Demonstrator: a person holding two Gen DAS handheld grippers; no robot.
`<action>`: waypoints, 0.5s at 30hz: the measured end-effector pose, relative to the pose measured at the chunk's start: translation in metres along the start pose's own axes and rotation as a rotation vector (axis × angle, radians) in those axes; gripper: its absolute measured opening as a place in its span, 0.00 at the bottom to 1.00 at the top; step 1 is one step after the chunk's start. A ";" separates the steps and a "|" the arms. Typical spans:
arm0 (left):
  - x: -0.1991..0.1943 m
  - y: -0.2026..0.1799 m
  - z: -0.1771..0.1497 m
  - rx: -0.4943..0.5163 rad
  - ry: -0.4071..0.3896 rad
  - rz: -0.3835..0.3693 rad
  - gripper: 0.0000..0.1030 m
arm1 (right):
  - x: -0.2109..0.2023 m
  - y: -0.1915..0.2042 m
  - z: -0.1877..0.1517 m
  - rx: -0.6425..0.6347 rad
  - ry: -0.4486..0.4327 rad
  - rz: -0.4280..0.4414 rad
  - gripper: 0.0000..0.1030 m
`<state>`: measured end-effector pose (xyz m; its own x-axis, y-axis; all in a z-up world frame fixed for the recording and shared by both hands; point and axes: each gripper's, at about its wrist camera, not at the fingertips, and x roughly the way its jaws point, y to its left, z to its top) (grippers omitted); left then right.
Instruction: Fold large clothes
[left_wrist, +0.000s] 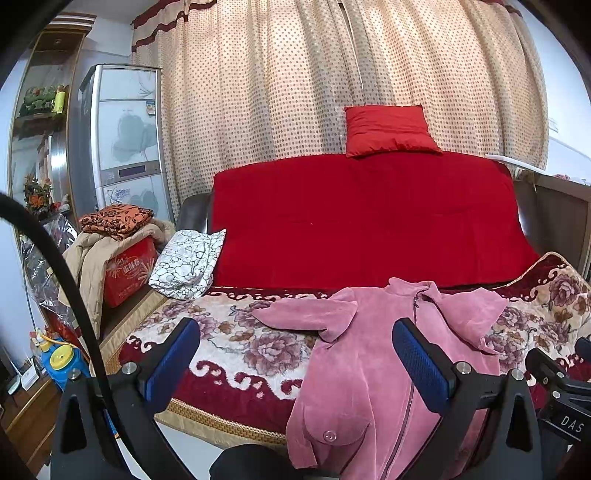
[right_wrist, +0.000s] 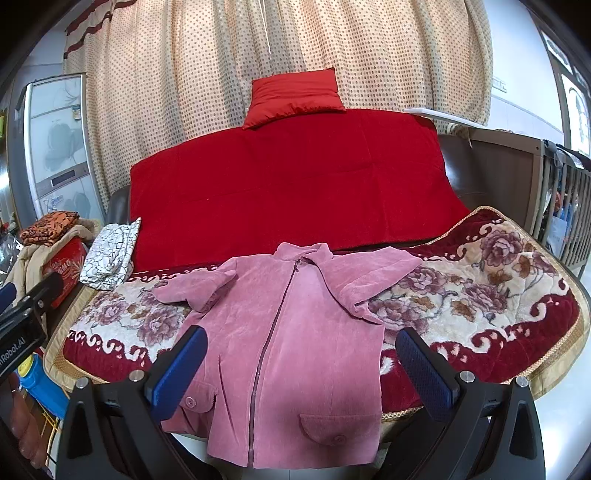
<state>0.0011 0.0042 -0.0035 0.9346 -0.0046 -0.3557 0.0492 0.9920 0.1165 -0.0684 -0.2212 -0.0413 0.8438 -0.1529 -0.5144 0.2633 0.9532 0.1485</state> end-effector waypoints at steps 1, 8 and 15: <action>0.002 0.000 0.000 0.000 0.001 0.000 1.00 | 0.000 0.000 0.000 0.001 0.001 0.000 1.00; 0.003 -0.001 -0.002 0.000 0.005 -0.001 1.00 | 0.003 -0.001 0.000 -0.002 0.006 -0.002 1.00; 0.004 -0.003 -0.003 0.006 0.009 -0.005 1.00 | 0.005 -0.001 0.002 -0.007 0.008 -0.006 1.00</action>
<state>0.0036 0.0019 -0.0075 0.9312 -0.0085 -0.3645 0.0562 0.9912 0.1203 -0.0639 -0.2238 -0.0427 0.8383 -0.1565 -0.5223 0.2653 0.9540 0.1399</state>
